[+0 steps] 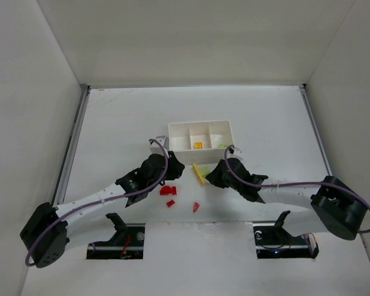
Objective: Sort the legos into containers by color
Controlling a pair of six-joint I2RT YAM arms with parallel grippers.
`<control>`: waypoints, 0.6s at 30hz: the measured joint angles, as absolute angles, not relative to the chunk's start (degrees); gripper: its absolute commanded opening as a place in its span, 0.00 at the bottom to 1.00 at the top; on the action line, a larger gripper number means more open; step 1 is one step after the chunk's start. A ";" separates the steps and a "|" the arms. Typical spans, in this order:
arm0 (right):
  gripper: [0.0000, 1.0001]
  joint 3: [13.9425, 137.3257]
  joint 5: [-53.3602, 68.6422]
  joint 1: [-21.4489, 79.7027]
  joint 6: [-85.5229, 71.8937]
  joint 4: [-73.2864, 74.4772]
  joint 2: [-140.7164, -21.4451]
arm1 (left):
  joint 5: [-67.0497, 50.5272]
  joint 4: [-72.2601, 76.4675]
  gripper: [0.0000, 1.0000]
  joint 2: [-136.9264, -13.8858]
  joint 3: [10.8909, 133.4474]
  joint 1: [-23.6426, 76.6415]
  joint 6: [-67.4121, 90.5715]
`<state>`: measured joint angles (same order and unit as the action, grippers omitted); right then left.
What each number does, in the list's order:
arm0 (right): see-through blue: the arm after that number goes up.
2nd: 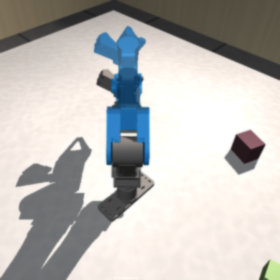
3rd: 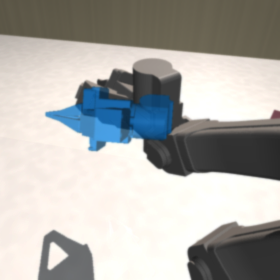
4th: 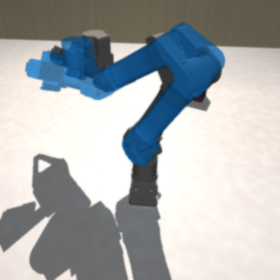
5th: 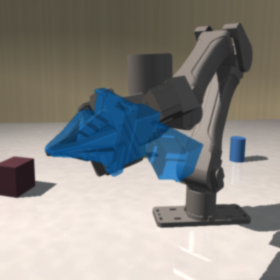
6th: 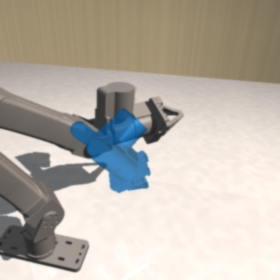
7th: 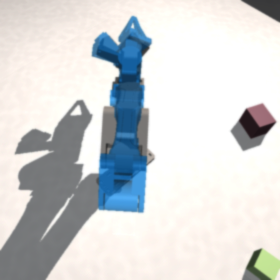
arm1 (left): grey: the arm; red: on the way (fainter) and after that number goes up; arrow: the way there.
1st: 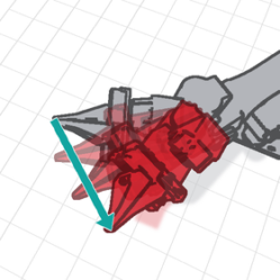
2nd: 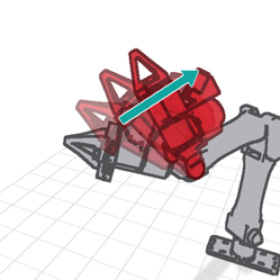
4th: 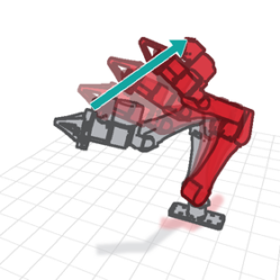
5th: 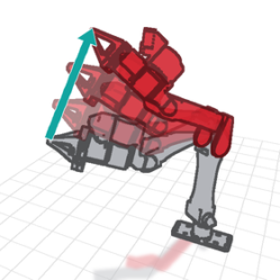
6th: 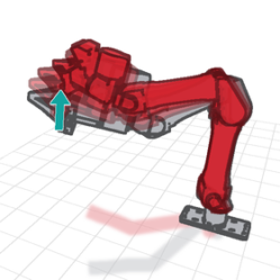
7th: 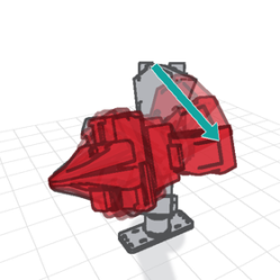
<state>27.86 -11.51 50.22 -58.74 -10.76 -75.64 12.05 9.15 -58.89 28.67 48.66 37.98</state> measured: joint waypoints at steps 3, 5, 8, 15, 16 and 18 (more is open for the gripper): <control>0.06 26.94 -14.04 50.22 -58.78 -10.72 -75.70 | 12.05 9.17 0.26 -57.47 28.67 48.47 37.93; 0.06 26.89 -14.76 50.22 -58.81 -10.94 -76.55 | 12.05 9.21 0.26 -56.99 28.67 48.16 37.93; 0.06 27.94 -14.74 50.48 -58.74 -11.07 -80.79 | 12.01 9.19 0.28 -56.93 28.64 47.53 37.93; 0.09 32.36 -14.31 55.83 -59.33 -12.08 -87.24 | 11.60 9.23 0.29 -56.90 28.58 46.46 37.98; 0.10 32.64 -14.20 56.53 -59.42 -12.08 -87.44 | 11.57 9.30 0.30 -56.90 28.51 46.39 37.98; 0.13 33.34 -13.93 57.60 -59.48 -12.05 -87.79 | 11.53 9.50 0.31 -56.90 28.32 46.37 37.98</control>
